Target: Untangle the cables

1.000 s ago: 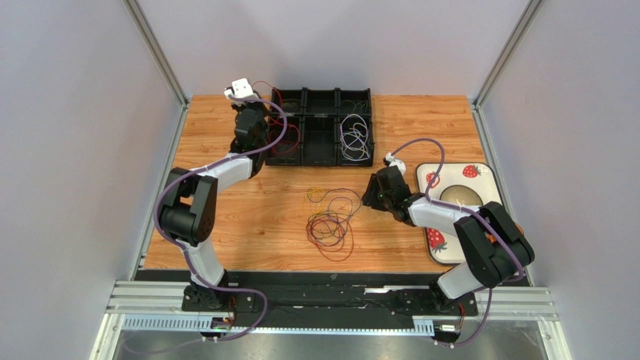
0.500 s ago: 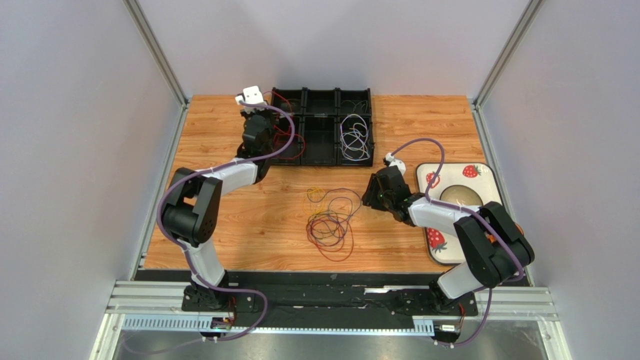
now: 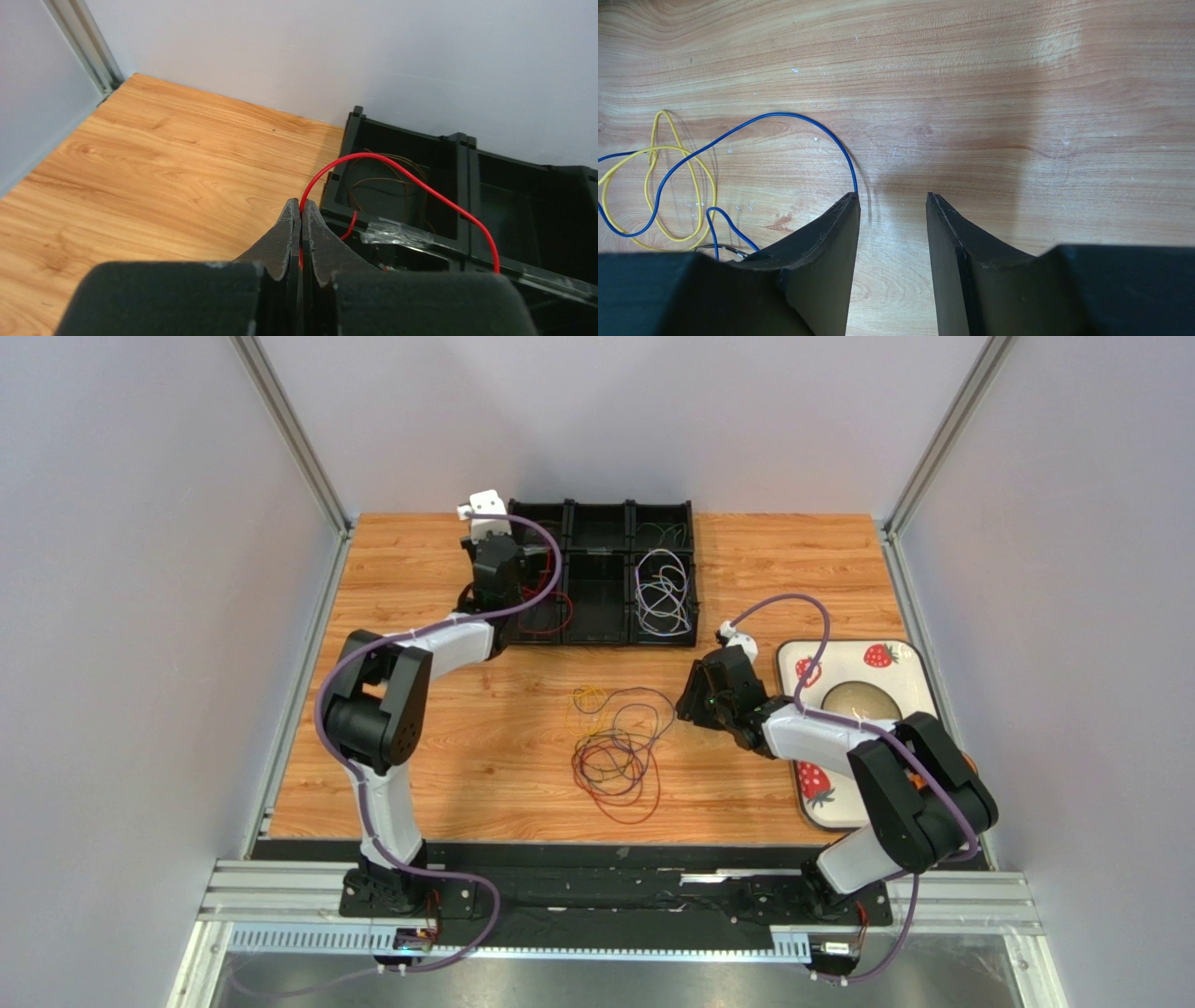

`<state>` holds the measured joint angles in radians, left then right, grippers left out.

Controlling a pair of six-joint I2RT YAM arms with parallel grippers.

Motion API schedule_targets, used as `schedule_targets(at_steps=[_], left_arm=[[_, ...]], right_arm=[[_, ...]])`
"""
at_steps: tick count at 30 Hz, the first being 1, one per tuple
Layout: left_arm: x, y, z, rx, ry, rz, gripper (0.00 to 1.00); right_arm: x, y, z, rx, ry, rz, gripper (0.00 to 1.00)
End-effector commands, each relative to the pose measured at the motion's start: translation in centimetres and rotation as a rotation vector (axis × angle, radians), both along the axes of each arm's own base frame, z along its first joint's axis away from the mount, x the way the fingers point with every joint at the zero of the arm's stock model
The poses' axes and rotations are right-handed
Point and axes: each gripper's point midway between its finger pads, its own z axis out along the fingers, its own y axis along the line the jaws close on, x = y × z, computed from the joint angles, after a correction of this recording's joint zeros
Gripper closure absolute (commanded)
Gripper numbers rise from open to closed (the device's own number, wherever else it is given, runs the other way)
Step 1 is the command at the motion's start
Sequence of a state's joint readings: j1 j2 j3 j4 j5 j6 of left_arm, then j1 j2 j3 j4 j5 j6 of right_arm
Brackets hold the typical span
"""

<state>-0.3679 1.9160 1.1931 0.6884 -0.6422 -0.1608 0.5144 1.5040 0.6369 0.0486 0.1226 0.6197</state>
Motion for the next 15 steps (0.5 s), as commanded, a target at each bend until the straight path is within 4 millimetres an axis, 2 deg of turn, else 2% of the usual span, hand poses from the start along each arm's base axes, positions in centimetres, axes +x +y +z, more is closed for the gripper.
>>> schedule_targets(at_steps=[1, 5, 8, 12, 14, 15], left_arm=[[1.6, 1.0, 0.6, 0.047, 0.045, 0.032, 1.00], [2.7, 2.3, -1.1, 0.075, 0.178, 0.099, 1.00], [2.7, 3.3, -2.4, 0.104, 0.250, 0.161, 1.00], [2.6, 4.4, -2.8, 0.156, 0.272, 0.214, 1.00], [3.5, 4.3, -2.8, 0.176, 0.288, 0.218, 1.00], [3.5, 4.4, -3.5, 0.206, 0.334, 0.215, 1.00]], right_arm=[[1.2, 0.5, 1.5, 0.009, -0.055, -0.004, 0.56], [1.2, 0.4, 1.4, 0.007, -0.054, -0.009, 0.57], [1.2, 0.4, 1.4, 0.006, -0.053, -0.006, 0.56], [1.2, 0.5, 1.4, 0.008, -0.053, -0.004, 0.57], [1.2, 0.5, 1.4, 0.006, -0.051, -0.005, 0.57], [1.2, 0.5, 1.3, 0.006, -0.049, -0.006, 0.56]])
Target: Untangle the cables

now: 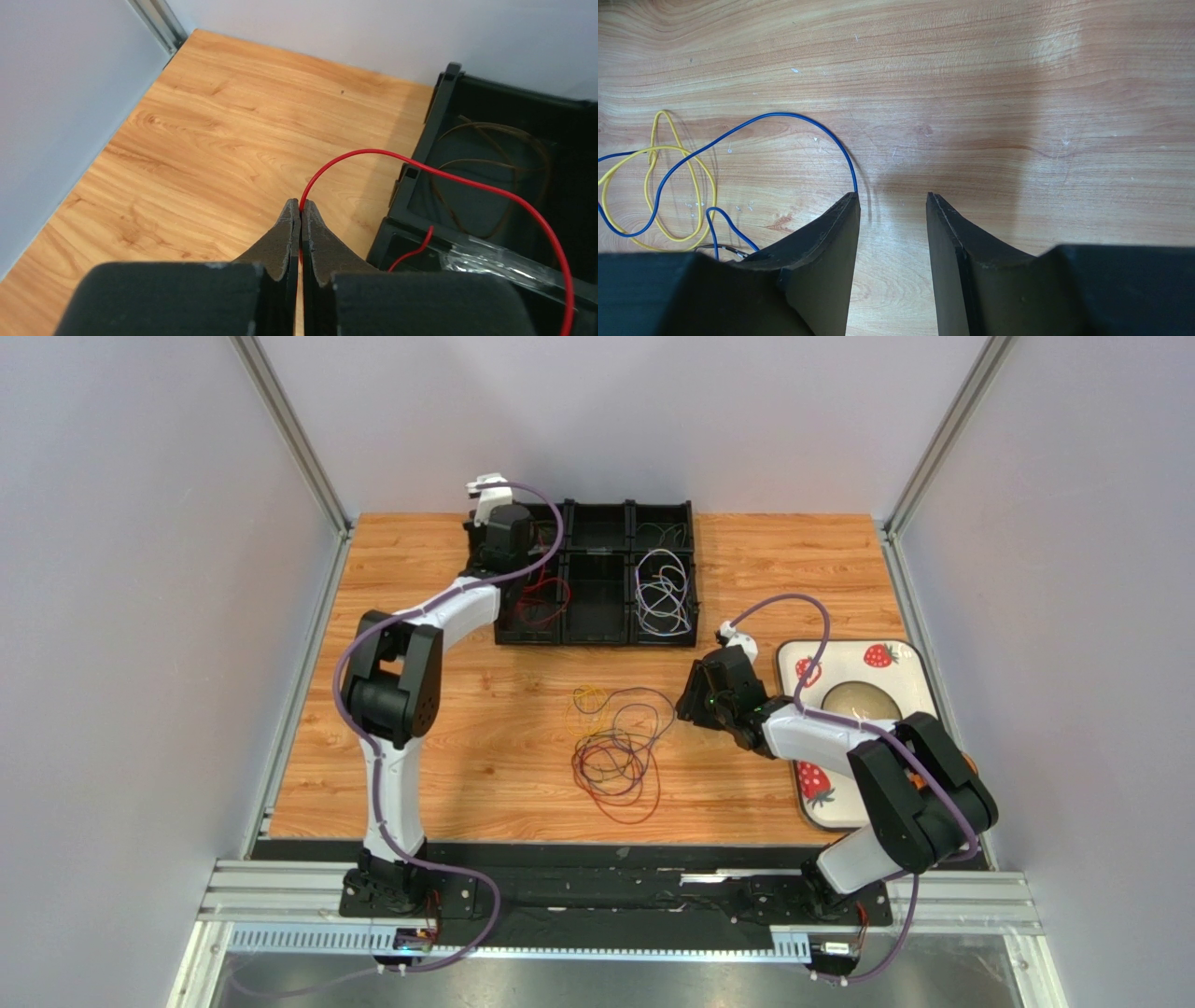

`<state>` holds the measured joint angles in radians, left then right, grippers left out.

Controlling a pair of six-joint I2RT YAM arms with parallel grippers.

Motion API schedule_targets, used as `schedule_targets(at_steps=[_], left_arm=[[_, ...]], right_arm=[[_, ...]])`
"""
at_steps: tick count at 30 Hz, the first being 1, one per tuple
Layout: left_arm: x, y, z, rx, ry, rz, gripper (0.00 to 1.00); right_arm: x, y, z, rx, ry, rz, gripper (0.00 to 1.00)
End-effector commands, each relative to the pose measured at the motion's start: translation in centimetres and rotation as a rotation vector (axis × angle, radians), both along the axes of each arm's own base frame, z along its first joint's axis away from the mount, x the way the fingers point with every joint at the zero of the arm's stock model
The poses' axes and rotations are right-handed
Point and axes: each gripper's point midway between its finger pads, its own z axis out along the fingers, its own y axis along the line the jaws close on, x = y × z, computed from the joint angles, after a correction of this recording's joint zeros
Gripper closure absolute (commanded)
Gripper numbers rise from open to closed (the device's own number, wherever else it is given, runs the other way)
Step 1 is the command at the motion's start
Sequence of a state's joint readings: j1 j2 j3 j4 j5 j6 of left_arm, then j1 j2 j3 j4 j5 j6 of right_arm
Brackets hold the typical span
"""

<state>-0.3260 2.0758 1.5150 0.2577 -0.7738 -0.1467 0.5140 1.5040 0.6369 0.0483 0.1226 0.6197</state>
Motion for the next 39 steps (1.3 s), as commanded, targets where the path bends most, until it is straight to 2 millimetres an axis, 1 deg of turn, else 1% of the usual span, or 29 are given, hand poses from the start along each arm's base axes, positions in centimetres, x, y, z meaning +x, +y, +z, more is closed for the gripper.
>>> schedule_targets(at_steps=[1, 2, 4, 5, 8, 9, 12, 14, 17, 19, 20, 22, 23, 27, 31, 33, 34, 35, 39], left_arm=[[0.9, 1.1, -0.5, 0.087, 0.101, 0.051, 1.00], [1.5, 1.1, -0.7, 0.095, 0.108, 0.060, 1.00], [1.5, 1.5, -1.1, 0.122, 0.140, 0.080, 1.00], [1.7, 1.5, -1.1, 0.125, 0.142, 0.079, 1.00], [1.4, 1.2, -1.8, 0.140, 0.180, 0.072, 1.00], [1.3, 1.1, -1.8, 0.145, 0.176, 0.070, 1.00], [1.3, -0.1, -0.7, 0.164, 0.143, 0.040, 1.00], [1.5, -1.1, -0.3, 0.176, 0.142, 0.018, 1.00], [1.4, -1.9, 0.0, 0.185, 0.165, 0.004, 1.00], [1.2, -2.2, -0.3, 0.198, 0.199, -0.004, 1.00], [1.1, -2.1, 0.0, 0.203, 0.217, 0.007, 1.00], [0.9, -2.0, 0.2, 0.210, 0.230, 0.014, 1.00], [0.7, -1.6, 0.1, 0.215, 0.233, 0.037, 1.00], [0.0, -1.4, 0.3, 0.226, 0.254, 0.029, 0.82], [-0.7, -1.9, 0.4, 0.188, 0.261, -0.002, 0.74], [-1.3, -2.1, 0.1, 0.171, 0.285, -0.019, 0.70], [-1.5, -2.4, 0.2, 0.136, 0.278, -0.024, 0.68], [-2.0, -2.4, -0.2, 0.129, 0.303, -0.032, 0.68], [-3.5, -3.0, -0.7, 0.051, 0.319, -0.057, 0.69]], right_arm=[[1.3, 0.5, 1.4, 0.007, -0.053, -0.005, 0.56], [1.2, 0.5, 1.4, 0.006, -0.050, -0.006, 0.57], [1.2, 0.5, 1.4, 0.005, -0.050, -0.005, 0.57], [1.3, 0.5, 1.4, 0.005, -0.050, -0.005, 0.57], [1.2, 0.5, 1.3, 0.002, -0.047, -0.006, 0.57], [1.3, 0.5, 1.3, 0.003, -0.048, -0.006, 0.57], [1.3, 0.5, 1.4, 0.004, -0.049, -0.006, 0.57], [1.3, 0.5, 1.3, 0.003, -0.048, -0.006, 0.57], [1.3, 0.5, 1.4, 0.004, -0.049, -0.006, 0.57], [1.2, 0.5, 1.3, 0.005, -0.047, -0.003, 0.57], [1.2, 0.5, 1.3, 0.003, -0.046, -0.005, 0.57], [1.2, 0.5, 1.3, 0.005, -0.047, -0.006, 0.57], [1.3, 0.5, 1.4, 0.006, -0.050, -0.006, 0.57], [1.2, 0.5, 1.3, 0.005, -0.049, -0.005, 0.57], [1.2, 0.5, 1.4, 0.006, -0.052, -0.005, 0.57], [1.2, 0.5, 1.3, 0.004, -0.049, -0.005, 0.57], [1.2, 0.4, 1.4, 0.006, -0.051, -0.006, 0.57], [1.2, 0.4, 1.3, 0.005, -0.049, -0.005, 0.57], [1.2, 0.5, 1.4, 0.005, -0.050, -0.005, 0.57]])
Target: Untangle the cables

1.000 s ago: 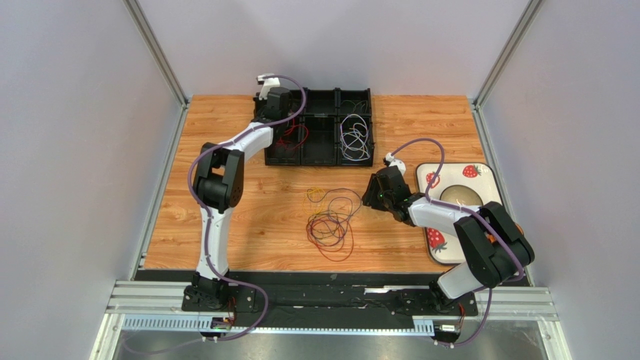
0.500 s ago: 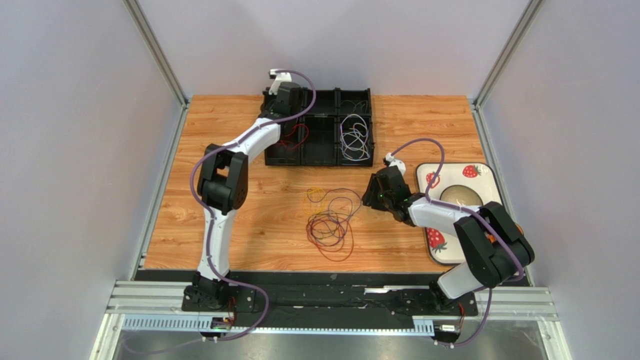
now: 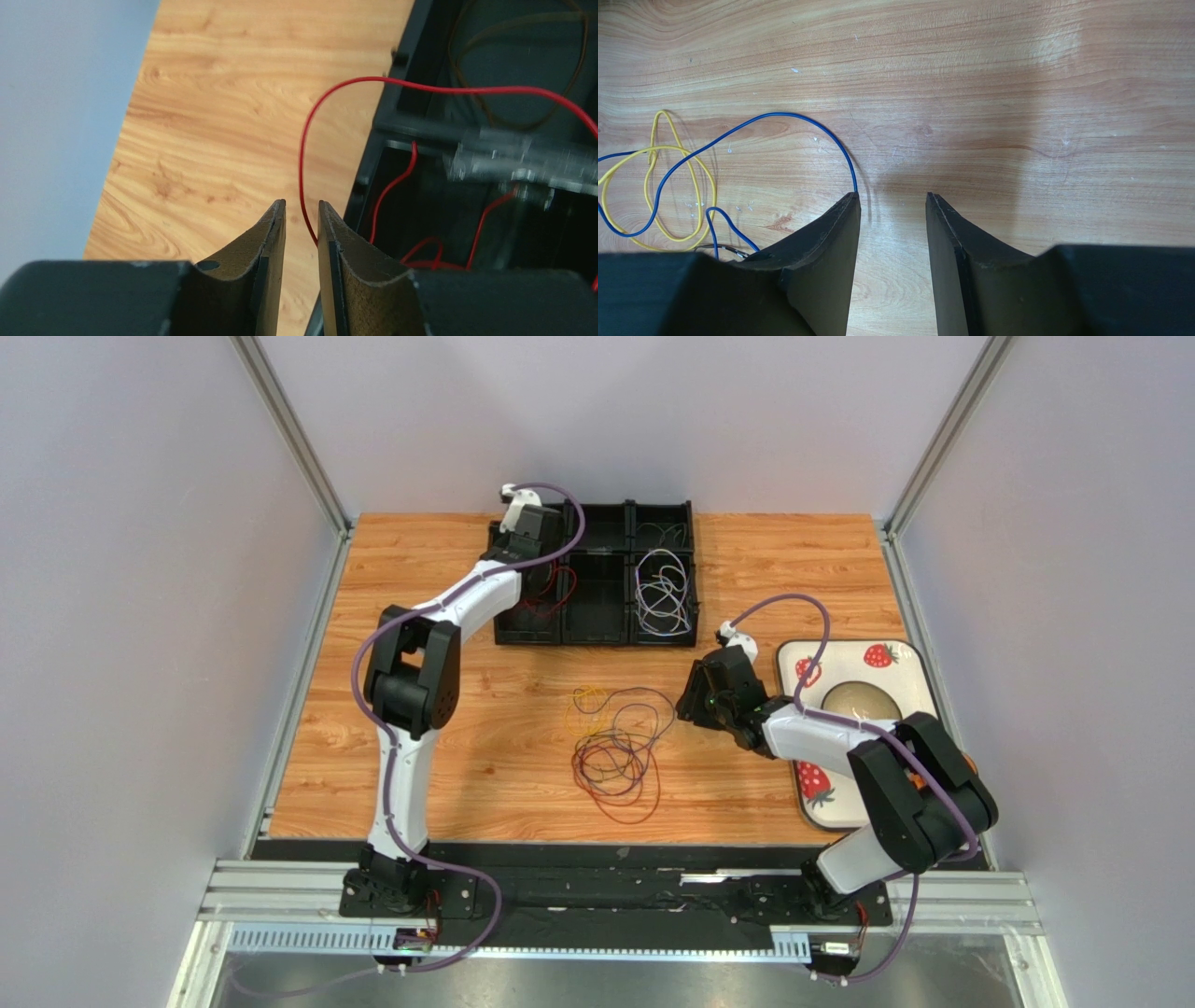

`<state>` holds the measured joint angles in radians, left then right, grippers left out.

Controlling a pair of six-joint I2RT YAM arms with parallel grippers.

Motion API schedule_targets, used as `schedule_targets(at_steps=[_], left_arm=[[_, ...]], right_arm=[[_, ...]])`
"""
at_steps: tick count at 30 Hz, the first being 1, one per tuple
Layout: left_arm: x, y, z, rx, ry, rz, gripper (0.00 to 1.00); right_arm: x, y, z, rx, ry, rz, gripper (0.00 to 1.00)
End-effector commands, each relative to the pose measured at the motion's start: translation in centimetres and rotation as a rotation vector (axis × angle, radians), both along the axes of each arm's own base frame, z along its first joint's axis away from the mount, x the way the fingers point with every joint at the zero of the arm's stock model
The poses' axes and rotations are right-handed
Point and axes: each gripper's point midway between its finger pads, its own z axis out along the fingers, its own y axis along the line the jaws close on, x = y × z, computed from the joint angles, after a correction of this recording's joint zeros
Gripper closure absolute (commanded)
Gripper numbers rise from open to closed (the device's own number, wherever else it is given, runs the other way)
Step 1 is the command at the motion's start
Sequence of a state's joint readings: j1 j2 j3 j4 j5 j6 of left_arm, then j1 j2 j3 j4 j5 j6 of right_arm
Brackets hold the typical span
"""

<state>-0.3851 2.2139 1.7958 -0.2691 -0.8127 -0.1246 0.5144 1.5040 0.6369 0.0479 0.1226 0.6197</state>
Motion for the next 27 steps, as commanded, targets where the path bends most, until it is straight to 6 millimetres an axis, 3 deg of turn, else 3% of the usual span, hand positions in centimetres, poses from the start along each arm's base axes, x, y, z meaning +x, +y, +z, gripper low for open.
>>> schedule_targets(at_steps=[1, 9, 14, 17, 19, 22, 27], left_arm=[[-2.5, -1.1, 3.4, -0.154, -0.039, -0.013, 0.70], [-3.7, -4.3, 4.2, -0.300, -0.029, -0.179, 0.71], [-3.8, -6.2, 4.3, -0.373, -0.012, -0.268, 0.62], [-3.8, -7.4, 4.1, -0.424, -0.018, -0.313, 0.71], [-3.7, -8.2, 3.2, -0.455, 0.001, -0.329, 0.83], [-3.4, -8.7, 1.7, -0.481, 0.037, -0.317, 0.91], [-2.9, -8.6, -0.7, -0.530, 0.079, -0.290, 0.94]], right_arm=[[1.2, 0.4, 1.4, 0.006, -0.050, -0.005, 0.57], [1.2, 0.5, 1.4, 0.005, -0.052, -0.005, 0.57], [1.2, 0.5, 1.3, 0.003, -0.050, -0.004, 0.57], [1.2, 0.5, 1.3, 0.003, -0.050, -0.004, 0.57], [1.2, 0.5, 1.3, 0.002, -0.051, -0.003, 0.57], [1.2, 0.5, 1.3, 0.000, -0.050, -0.003, 0.57], [1.2, 0.6, 1.3, 0.000, -0.050, -0.003, 0.57]])
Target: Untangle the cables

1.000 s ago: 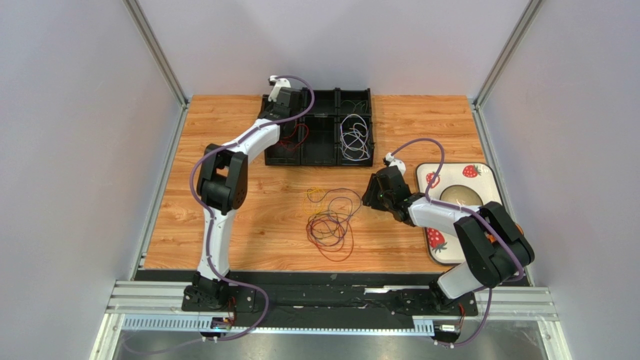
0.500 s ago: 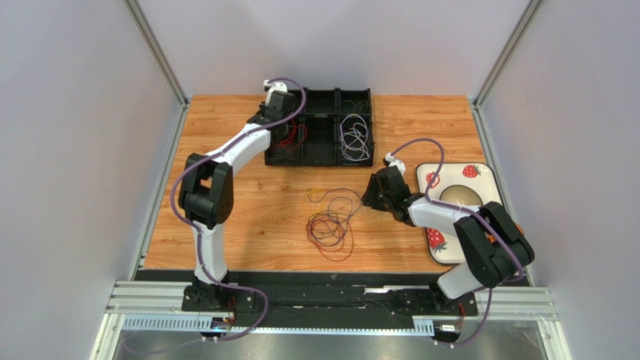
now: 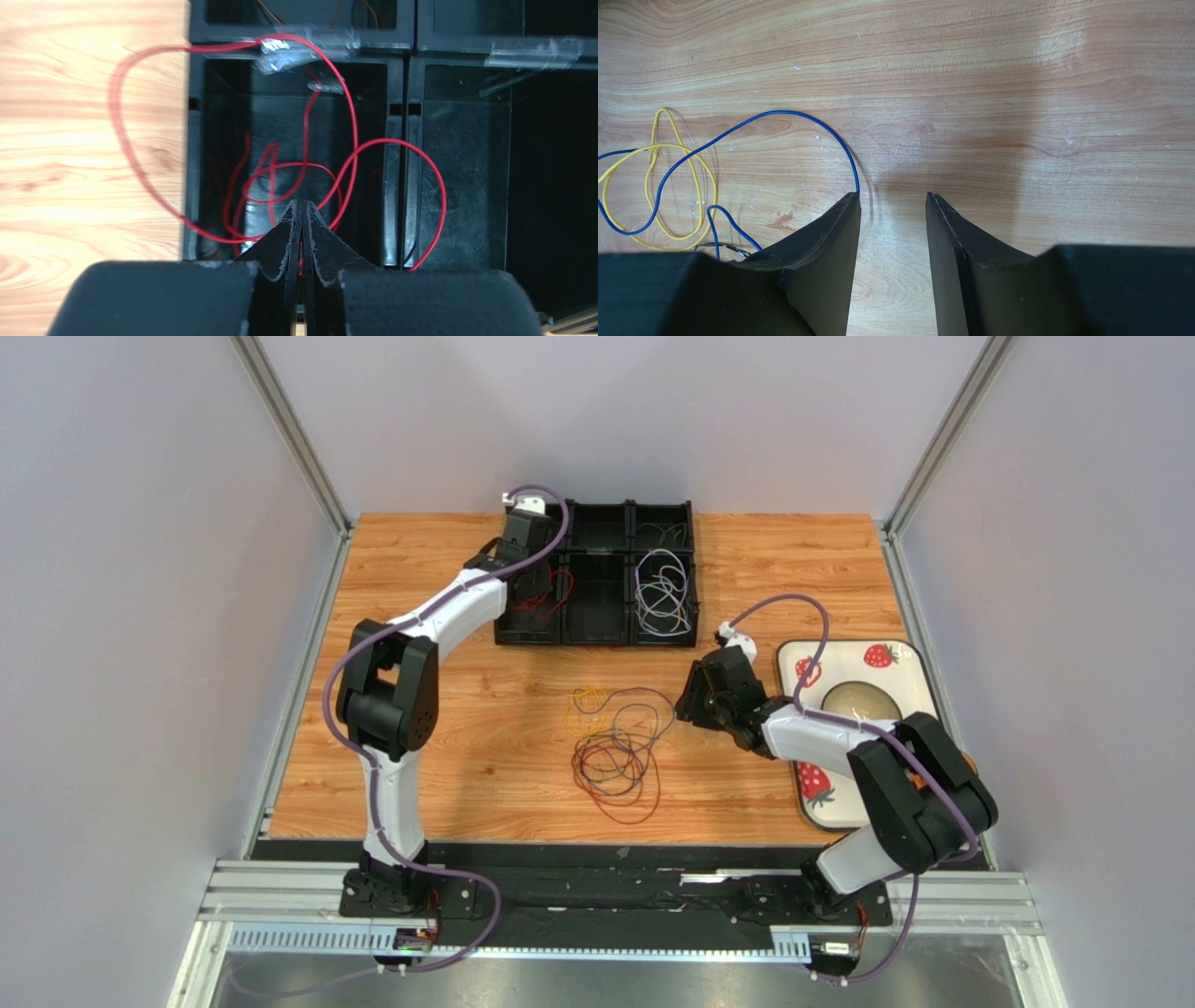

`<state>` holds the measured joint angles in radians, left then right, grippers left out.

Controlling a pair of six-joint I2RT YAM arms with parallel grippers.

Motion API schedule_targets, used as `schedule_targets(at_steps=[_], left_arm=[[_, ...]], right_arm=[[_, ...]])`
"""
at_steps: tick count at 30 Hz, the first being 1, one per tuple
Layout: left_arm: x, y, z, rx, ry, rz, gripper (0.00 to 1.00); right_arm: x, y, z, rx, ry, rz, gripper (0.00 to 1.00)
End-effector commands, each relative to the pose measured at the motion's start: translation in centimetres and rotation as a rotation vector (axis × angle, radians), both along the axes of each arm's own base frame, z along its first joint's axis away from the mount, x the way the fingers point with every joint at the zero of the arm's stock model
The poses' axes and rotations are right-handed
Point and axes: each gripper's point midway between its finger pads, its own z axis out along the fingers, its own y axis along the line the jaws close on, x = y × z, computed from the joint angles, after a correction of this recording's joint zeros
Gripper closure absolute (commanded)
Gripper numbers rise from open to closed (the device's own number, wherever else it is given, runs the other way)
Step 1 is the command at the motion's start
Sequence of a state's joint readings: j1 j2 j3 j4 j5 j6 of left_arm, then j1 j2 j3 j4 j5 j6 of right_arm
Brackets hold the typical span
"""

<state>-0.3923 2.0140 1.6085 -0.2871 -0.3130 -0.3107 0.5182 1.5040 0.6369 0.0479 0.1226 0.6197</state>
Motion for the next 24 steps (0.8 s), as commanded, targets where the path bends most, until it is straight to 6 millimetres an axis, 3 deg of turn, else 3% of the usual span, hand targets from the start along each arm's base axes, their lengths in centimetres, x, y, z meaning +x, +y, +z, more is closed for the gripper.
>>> schedule_targets(at_steps=[1, 8, 14, 19, 24], left_arm=[[1.2, -0.9, -1.1, -0.091, 0.022, 0.004, 0.94], [2.1, 0.4, -4.3, -0.097, 0.119, 0.029, 0.96], [1.7, 1.5, -6.6, -0.063, 0.204, 0.057, 0.96], [1.6, 1.7, -7.8, -0.053, 0.240, 0.065, 0.96], [1.9, 1.4, -7.7, -0.061, 0.240, 0.047, 0.96]], right_arm=[[1.3, 0.4, 1.3, 0.000, -0.048, -0.006, 0.57], [1.3, 0.5, 1.3, -0.001, -0.049, -0.006, 0.57], [1.4, 0.5, 1.3, -0.001, -0.050, -0.006, 0.57], [1.4, 0.5, 1.3, -0.002, -0.049, -0.007, 0.57], [1.4, 0.6, 1.3, -0.004, -0.049, -0.005, 0.57]])
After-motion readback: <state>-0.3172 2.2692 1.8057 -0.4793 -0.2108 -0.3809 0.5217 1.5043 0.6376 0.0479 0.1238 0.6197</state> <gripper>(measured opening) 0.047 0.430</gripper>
